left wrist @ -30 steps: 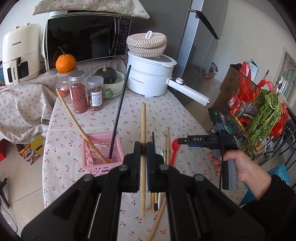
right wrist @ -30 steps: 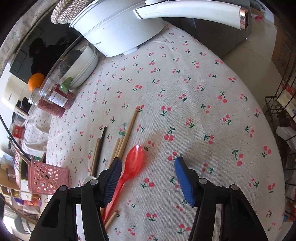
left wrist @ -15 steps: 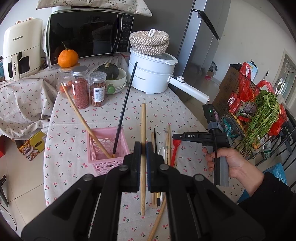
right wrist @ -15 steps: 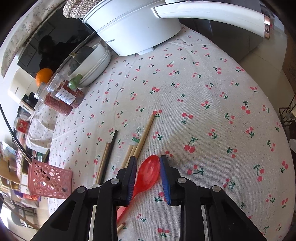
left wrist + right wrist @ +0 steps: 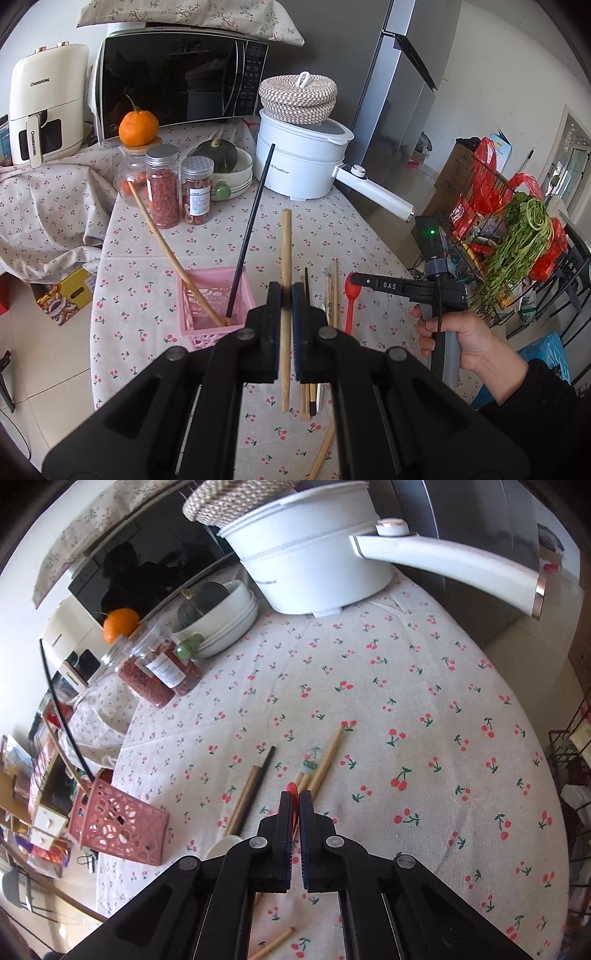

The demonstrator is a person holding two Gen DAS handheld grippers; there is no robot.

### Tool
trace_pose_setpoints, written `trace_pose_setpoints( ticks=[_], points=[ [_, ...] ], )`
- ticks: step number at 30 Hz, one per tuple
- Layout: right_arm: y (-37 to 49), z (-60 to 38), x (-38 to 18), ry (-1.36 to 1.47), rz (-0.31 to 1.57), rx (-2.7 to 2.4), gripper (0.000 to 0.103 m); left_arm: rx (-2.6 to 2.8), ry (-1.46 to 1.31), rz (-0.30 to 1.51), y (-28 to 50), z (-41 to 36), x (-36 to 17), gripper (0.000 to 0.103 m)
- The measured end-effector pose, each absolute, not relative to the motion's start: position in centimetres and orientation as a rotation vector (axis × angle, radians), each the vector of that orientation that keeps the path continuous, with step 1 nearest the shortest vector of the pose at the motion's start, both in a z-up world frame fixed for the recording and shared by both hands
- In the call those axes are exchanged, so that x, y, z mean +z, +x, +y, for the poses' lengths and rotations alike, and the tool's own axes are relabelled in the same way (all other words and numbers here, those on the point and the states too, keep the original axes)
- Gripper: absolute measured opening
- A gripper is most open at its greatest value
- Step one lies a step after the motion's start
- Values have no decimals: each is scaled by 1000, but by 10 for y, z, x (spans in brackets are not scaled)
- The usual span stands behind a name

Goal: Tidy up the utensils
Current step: 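Grasp the red plastic spoon with the right tool while the left holds the wooden chopstick raised, then lower the wooden chopstick and red spoon into the pink basket, opening both tools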

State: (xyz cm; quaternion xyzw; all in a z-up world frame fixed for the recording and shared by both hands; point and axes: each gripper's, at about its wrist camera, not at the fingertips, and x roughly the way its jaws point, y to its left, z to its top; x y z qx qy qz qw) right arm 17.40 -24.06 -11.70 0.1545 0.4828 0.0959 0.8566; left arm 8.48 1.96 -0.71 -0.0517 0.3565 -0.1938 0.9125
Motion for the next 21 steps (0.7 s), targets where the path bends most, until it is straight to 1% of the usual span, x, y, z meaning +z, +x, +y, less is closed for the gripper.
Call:
trace_pose_setpoints(
  ticks=[9,17,21],
  points=[
    [128,-205,-49,143,835,203,3,-401,-110,701,78,21,2,6],
    [99,-195,-4,111,706,213,3,-399,-119,633,68,29,18,6],
    [92,-193,19,117,637,233,3,-409,-132,569,61,33,34,6]
  ],
)
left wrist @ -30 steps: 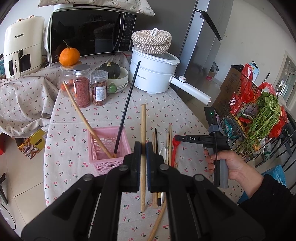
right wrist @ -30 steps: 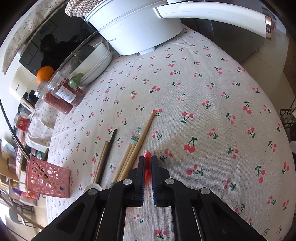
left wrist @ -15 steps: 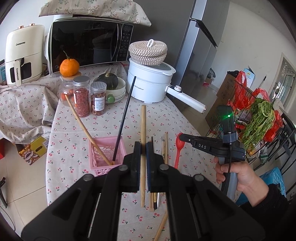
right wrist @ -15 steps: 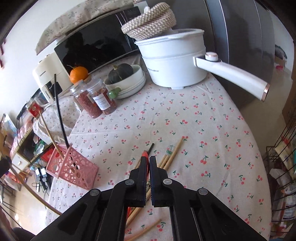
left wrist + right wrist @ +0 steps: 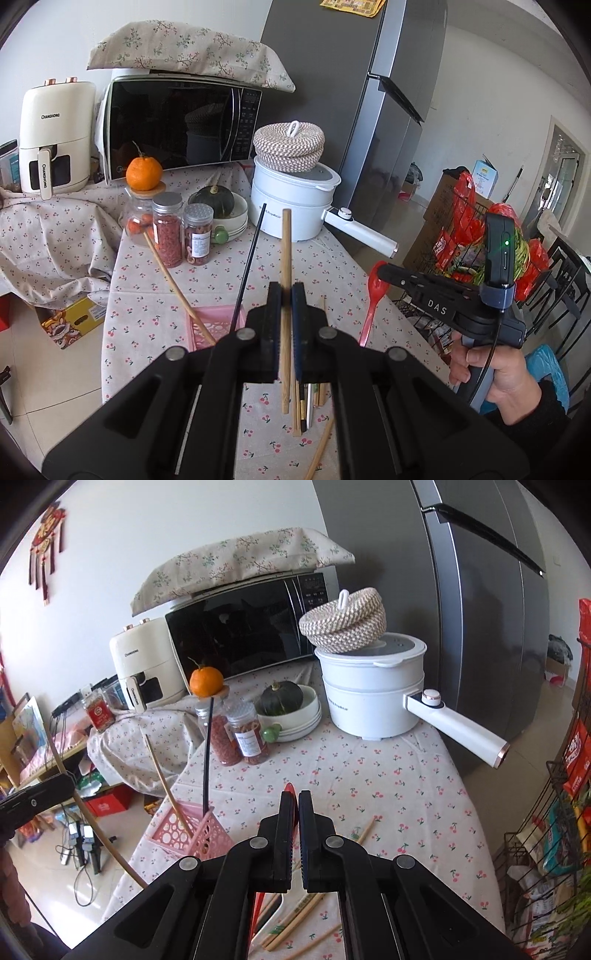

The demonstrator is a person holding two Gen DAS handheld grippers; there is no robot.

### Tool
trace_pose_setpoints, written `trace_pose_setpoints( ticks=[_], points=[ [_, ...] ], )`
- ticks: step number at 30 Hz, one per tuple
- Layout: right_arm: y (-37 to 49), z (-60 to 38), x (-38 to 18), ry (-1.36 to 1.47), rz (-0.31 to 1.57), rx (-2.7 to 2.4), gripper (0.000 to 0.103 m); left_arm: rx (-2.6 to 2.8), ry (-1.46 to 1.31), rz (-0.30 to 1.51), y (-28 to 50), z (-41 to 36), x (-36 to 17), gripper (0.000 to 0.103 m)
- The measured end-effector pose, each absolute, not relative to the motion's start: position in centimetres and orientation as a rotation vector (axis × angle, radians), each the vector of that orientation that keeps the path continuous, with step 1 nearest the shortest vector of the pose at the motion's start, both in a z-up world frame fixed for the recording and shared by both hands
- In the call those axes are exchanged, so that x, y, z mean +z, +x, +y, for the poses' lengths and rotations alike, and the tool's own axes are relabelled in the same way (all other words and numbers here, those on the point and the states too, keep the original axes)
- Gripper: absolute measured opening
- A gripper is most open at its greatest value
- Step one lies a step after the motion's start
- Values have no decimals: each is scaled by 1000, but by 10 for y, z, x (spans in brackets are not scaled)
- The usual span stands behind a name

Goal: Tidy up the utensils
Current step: 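Lower the wooden chopstick and red spoon into the pink basket, opening both tools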

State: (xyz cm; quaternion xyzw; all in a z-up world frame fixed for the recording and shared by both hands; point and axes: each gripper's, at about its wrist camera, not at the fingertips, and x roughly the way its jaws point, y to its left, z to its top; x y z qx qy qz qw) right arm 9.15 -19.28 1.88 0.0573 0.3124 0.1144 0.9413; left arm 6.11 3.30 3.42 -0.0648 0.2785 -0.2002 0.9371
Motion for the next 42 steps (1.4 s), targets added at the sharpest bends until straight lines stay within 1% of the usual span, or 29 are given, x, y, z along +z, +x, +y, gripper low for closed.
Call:
trace_pose_setpoints(
  ticks=[7,15,19,22,27,33,38,39,41,42],
  points=[
    [83,-189,49,137,534,249,3,-364,-139,421,56,46,60,6],
    [83,-180,57,159,485,252,3,-259,-168,327,69,61,53,6],
    [85,-176,59,180,467,251,3,-199,-134,298,79,62,45,6],
    [89,-173,57,194,476,258,3,-184,-118,313,90,61,33,6],
    [93,-168,55,209,484,266,3,-161,-120,413,109,62,8,6],
    [92,-163,55,202,467,261,3,-160,-154,480,122,65,-5,6],
    [92,-157,55,203,456,252,3,-148,-129,515,129,61,-15,7],
    [92,-156,55,202,452,248,3,-148,-126,521,130,61,-16,9],
    [93,-153,56,204,444,243,3,-153,-128,541,131,61,-17,21],
    [93,-151,57,206,437,240,3,-161,-132,557,131,62,-17,34]
  ],
)
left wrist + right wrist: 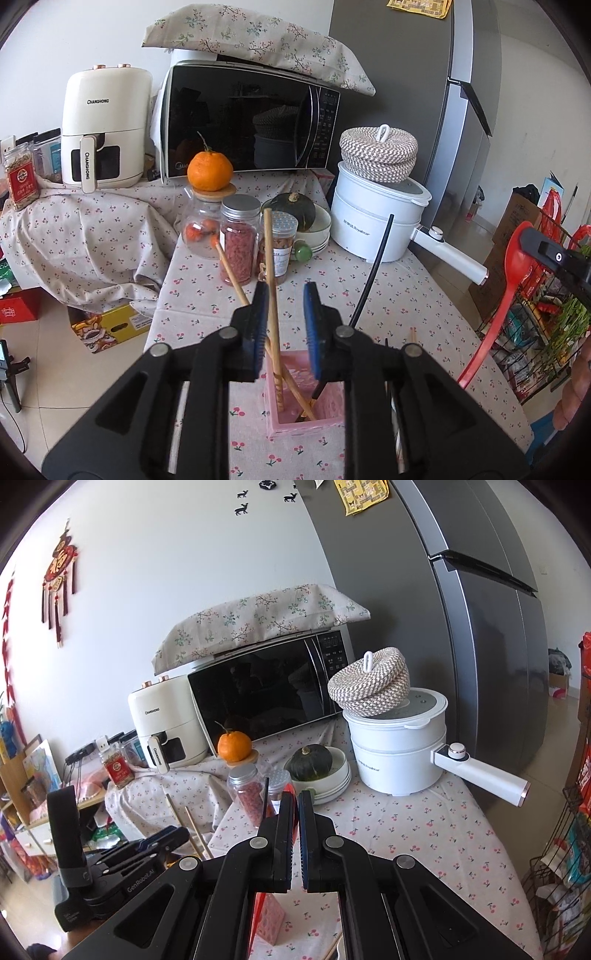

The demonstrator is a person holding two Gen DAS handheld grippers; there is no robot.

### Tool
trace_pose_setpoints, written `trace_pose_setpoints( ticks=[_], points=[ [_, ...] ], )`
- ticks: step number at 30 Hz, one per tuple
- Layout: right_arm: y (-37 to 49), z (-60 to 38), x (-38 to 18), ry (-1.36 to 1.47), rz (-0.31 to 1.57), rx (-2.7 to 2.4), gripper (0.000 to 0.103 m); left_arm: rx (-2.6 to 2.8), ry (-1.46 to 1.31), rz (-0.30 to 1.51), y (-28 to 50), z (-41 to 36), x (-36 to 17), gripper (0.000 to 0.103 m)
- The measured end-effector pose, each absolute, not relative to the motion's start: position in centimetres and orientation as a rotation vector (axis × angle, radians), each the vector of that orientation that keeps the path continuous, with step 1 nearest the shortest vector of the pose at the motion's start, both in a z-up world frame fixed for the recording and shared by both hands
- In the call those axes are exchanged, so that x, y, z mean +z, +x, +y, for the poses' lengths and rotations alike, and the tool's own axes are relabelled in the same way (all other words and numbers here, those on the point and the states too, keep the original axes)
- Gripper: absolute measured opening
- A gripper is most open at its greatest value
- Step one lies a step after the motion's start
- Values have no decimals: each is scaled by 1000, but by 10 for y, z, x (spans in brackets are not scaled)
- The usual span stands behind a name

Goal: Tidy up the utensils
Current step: 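Lower the wooden chopstick and red spoon into the pink basket, opening both tools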

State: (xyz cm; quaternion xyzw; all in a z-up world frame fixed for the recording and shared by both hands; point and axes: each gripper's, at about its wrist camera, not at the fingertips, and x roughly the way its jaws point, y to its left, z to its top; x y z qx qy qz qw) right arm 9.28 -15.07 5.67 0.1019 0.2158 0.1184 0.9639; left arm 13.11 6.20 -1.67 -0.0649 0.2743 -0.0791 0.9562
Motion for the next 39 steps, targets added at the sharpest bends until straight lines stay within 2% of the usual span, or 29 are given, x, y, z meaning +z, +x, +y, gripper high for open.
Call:
trace_pose_setpoints(
  ticks=[1,2,4,6,13,19,35,37,39],
  points=[
    [93,-149,58,208,428,237,3,-162,-135,570,130,62,-17,48],
    [94,-146,59,206,419,234,3,-159,-137,582,129,63,-17,55],
    [95,-140,60,201,394,226,3,-140,-134,604,125,66,-17,77],
    [97,-134,61,201,375,220,3,-113,-113,634,122,69,-20,85],
    [108,-106,59,154,301,186,3,-29,-126,810,118,96,-47,99],
    [118,-82,42,78,285,161,3,-18,-70,868,112,102,-62,101],
    [143,-56,11,10,340,164,3,-51,-76,881,108,103,-63,102],
    [143,-58,9,18,359,179,6,-48,-83,884,109,104,-63,102],
    [142,-62,11,39,373,202,16,-48,-85,882,109,104,-63,102]
  ],
)
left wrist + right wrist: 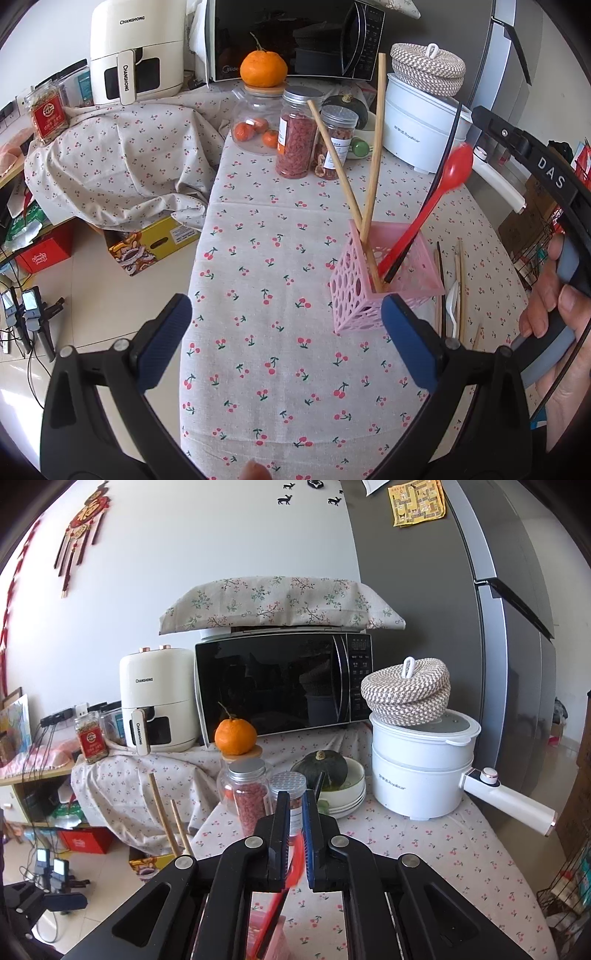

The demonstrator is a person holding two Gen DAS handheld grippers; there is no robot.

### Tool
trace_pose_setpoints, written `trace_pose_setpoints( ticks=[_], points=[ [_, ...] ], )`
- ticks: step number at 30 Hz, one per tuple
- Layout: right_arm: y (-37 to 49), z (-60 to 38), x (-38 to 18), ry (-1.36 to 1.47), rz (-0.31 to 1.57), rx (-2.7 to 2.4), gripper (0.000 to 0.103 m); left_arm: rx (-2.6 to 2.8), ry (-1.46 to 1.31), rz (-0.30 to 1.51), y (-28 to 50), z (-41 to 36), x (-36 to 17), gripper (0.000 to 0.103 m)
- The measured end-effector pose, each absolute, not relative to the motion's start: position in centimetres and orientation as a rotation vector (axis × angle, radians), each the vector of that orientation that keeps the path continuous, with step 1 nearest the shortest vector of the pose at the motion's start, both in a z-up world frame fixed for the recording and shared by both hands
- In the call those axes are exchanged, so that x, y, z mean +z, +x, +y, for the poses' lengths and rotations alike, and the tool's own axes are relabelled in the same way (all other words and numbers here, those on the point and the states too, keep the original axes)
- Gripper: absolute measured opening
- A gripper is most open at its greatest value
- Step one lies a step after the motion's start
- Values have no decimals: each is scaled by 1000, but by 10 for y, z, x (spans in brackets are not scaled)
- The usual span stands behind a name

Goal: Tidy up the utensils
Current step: 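Lower the wooden chopstick and red spoon into the pink basket, opening both tools, then move both open tools back toward the remaining utensils on the table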

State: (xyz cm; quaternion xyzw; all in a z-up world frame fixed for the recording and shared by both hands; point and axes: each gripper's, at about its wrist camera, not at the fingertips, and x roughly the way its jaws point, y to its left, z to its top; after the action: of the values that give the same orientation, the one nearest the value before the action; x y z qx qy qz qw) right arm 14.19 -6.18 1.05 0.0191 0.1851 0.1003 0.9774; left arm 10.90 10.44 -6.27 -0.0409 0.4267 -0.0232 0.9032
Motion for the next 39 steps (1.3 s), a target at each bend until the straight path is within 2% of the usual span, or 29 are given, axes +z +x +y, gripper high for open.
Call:
trace_pose_setpoints(
  ticks=[7,12,15,19,20,31,39],
  points=[
    [122,-83,28,75,360,246,49,-56,-79,875,106,100,-60,102],
    [102,-105,42,99,387,303,77,-60,-79,858,100,90,-54,102],
    [89,-122,47,121,411,303,88,-81,-86,841,96,81,-50,102],
    [78,-146,47,136,462,265,95,-110,-74,830,92,65,-46,102],
    [76,-152,47,136,482,248,103,-118,-76,830,92,62,-46,102],
    [70,-217,20,185,672,120,103,-161,-98,798,83,36,-40,102],
    [92,-232,-40,186,1015,65,103,-199,-41,871,80,13,-57,102]
  ],
)
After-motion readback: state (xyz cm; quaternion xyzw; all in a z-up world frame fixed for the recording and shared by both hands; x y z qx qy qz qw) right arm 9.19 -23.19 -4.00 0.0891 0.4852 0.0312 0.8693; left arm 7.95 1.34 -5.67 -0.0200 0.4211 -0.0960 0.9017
